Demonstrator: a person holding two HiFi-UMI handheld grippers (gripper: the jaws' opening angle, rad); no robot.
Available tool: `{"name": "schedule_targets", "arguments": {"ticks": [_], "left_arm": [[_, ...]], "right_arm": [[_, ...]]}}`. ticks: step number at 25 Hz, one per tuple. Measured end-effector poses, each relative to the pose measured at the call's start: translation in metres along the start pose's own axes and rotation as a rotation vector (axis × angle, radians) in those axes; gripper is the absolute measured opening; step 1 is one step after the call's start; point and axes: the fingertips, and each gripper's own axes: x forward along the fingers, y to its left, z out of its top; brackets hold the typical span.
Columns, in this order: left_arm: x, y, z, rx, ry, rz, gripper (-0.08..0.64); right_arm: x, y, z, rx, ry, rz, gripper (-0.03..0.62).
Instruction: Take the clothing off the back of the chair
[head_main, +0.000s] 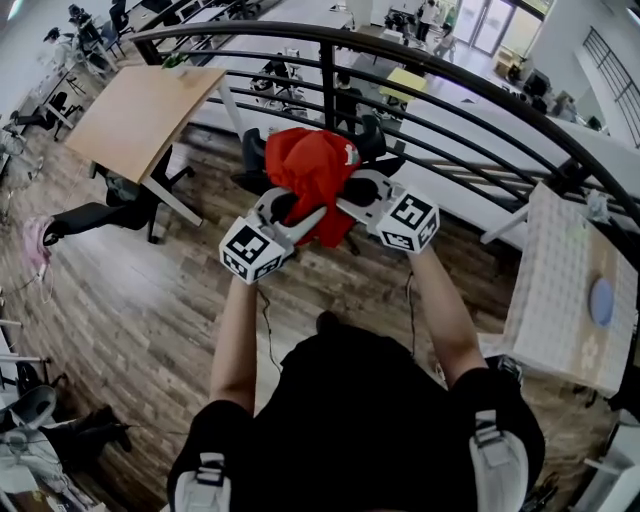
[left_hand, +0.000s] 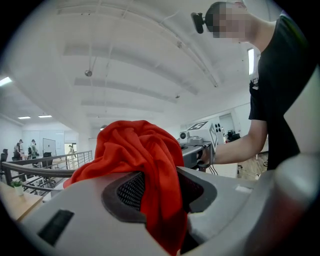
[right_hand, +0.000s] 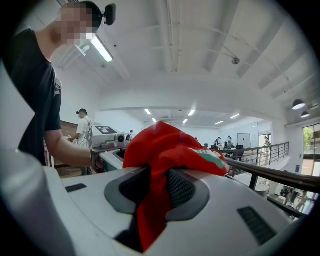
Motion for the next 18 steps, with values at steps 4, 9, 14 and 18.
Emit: {"name": "schedule_targets", "arguments": {"ticks": [4, 9, 14, 18], "left_arm": [[0.000, -0.015, 0.006, 0.000, 0.002, 0.031, 0.158], [-0.002, -0.035, 0.013, 0.006, 0.013, 0.072, 0.157], [-0.004, -0.055, 0.020, 0.009, 0.019, 0.113, 0.157], [-0.005, -0.069, 0.023, 0.006, 0.022, 0.132, 0.158]], "right_arm": [[-0.011, 0.009, 0.003, -0.009, -0.009, 0.034, 0.091], [-0.025, 0.024, 0.007, -0.017, -0.024, 0.073, 0.091], [-0.039, 0.038, 0.012, -0.029, -0.028, 0.101, 0.090], [-0.049, 0.049, 0.013, -0.034, -0.033, 0.124, 0.091]]}}
